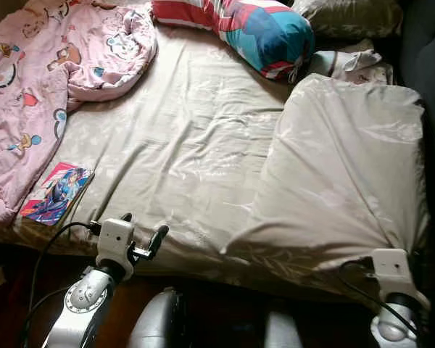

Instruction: Clean up the room

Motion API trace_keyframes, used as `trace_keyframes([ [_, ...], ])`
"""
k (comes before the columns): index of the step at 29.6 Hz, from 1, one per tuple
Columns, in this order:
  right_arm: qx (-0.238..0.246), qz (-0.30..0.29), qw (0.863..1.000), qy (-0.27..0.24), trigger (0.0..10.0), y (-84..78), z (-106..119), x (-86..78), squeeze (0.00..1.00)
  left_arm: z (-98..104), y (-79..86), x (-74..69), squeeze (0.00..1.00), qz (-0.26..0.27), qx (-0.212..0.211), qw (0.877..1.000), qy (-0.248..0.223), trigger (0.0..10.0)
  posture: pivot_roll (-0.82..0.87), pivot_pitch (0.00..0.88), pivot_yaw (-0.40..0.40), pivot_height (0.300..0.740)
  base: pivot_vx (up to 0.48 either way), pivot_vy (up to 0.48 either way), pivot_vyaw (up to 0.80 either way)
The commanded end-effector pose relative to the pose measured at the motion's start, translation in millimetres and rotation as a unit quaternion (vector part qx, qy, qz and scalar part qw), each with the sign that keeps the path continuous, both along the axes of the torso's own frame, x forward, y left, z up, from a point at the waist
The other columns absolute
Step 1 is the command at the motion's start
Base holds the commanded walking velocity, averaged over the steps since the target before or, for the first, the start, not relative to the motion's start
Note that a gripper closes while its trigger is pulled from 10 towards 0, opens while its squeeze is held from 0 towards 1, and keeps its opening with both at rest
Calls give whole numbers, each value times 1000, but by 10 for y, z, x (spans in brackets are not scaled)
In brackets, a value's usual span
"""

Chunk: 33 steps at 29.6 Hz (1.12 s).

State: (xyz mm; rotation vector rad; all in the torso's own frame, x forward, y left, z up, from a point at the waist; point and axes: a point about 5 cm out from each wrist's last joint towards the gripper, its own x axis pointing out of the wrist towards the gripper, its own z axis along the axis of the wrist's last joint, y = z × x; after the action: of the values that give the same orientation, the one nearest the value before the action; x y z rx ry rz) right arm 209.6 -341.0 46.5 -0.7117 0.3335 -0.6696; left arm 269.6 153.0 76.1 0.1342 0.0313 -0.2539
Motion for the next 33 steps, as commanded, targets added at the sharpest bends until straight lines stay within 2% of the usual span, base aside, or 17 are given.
trace_keyframes([
  [1,-35,-71,997,-8,0,-277,102,-204,0,-74,51,-31,0,4,8,1000,21,10000,-113,218,102,642,0,0,0],
  [9,-63,-108,992,-1,0,-503,210,-358,0,-69,65,-31,0,5,10,1000,21,10000,-114,217,107,642,0,0,0],
  [11,-69,-112,991,0,0,-530,226,-375,0,-69,67,-30,0,5,10,1000,21,10000,-114,218,109,642,0,0,0],
  [12,-78,-125,989,-2,0,-606,275,-392,0,-66,68,-29,0,4,11,1000,21,10000,-113,216,110,642,0,0,0],
  [18,-78,-148,986,-3,0,-733,344,-416,0,-66,85,-20,0,4,13,1000,20,10000,-112,214,111,642,0,0,0],
  [19,-74,-150,986,-3,3216,-735,341,-418,0,-66,90,-17,0,4,13,1000,20,10000,-112,214,111,642,0,0,0],
  [20,-72,-151,986,-4,3216,-731,336,-418,0,-67,93,-15,0,5,13,1000,21,10000,-112,214,111,642,0,0,0],
  [21,-70,-149,986,-5,10000,-714,328,-411,0,-68,95,-13,0,5,13,1000,21,10000,-110,214,112,642,0,0,0],
  [23,-67,-146,987,-6,10000,-695,317,-405,0,-69,96,-11,0,6,13,1000,21,10000,-110,214,112,642,0,0,0],
  [24,-60,-147,987,-8,10000,-679,299,-404,329,-70,98,-10,0,6,13,1000,21,10000,-109,214,112,642,0,0,0],
  [25,-55,-148,987,-10,10000,-671,286,-403,329,-70,98,-9,0,6,14,1000,21,10000,-109,211,113,642,0,0,0],
  [26,-50,-147,988,-12,10000,-653,269,-400,627,-71,99,-7,0,6,14,1000,21,10000,-109,211,113,642,0,0,0],
  [27,-47,-146,988,-12,10000,-641,258,-397,627,-72,100,-6,0,6,15,1000,21,10000,-109,211,114,642,0,0,0],
  [28,-43,-140,989,-14,10000,-615,241,-386,976,-74,104,-2,0,6,15,1000,21,10000,-109,211,114,642,0,0,0],
  [30,-42,-138,989,-16,10000,-604,233,-383,965,-77,104,-1,0,5,16,1000,21,10000,-107,209,113,642,0,0,0],
  [31,-35,-139,989,-22,10000,-589,221,-382,914,-79,104,0,0,5,16,1000,21,10000,-109,209,113,642,0,0,0],
  [33,-35,-139,989,-24,10000,-580,219,-384,933,-81,103,0,0,5,15,1000,21,10000,-109,208,112,642,0,0,0],
])
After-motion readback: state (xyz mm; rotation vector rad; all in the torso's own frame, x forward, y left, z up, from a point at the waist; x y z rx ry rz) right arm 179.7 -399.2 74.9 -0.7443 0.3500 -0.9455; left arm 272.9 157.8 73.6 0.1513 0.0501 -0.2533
